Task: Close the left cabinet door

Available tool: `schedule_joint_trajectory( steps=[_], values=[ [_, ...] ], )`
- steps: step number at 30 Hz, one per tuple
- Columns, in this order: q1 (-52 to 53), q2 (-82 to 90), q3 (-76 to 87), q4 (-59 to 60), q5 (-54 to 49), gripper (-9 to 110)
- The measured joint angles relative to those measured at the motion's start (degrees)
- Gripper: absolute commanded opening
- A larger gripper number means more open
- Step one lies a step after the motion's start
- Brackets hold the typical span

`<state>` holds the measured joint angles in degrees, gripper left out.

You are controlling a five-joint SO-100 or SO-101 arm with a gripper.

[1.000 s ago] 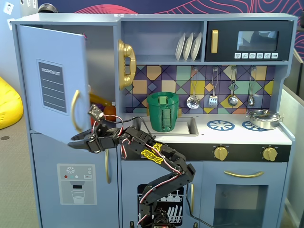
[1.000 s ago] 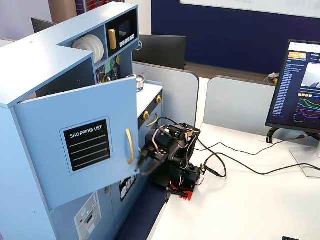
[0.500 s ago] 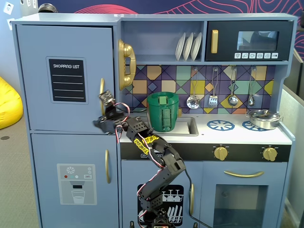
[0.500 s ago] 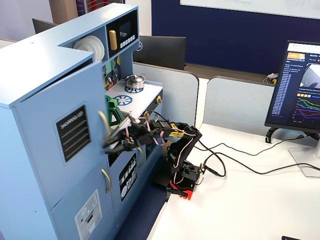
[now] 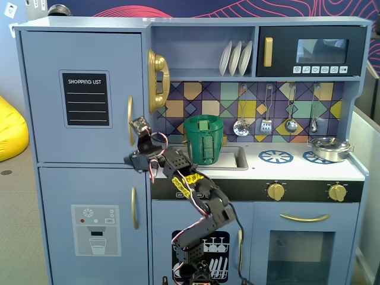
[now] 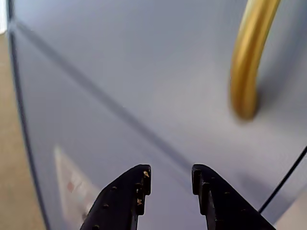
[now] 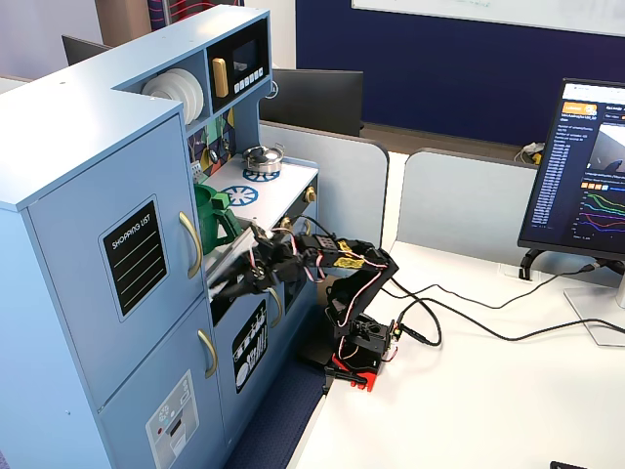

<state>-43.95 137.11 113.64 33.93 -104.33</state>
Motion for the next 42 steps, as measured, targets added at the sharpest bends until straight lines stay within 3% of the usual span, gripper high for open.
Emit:
schedule_joint_trajectory(
  steps=[6, 17, 25, 35, 42],
  values=[
    [2.1, 12.8, 12.5, 8.8, 1.8, 0],
    [29.1, 27.8, 35.2, 28.8, 4.5, 0],
    [41.3, 34.9, 49.4, 36.6, 6.2, 0],
    [45.5, 44.6, 54.7, 46.5, 9.8, 0],
    [45.9, 45.2, 54.7, 46.8, 14.5, 1]
  ],
)
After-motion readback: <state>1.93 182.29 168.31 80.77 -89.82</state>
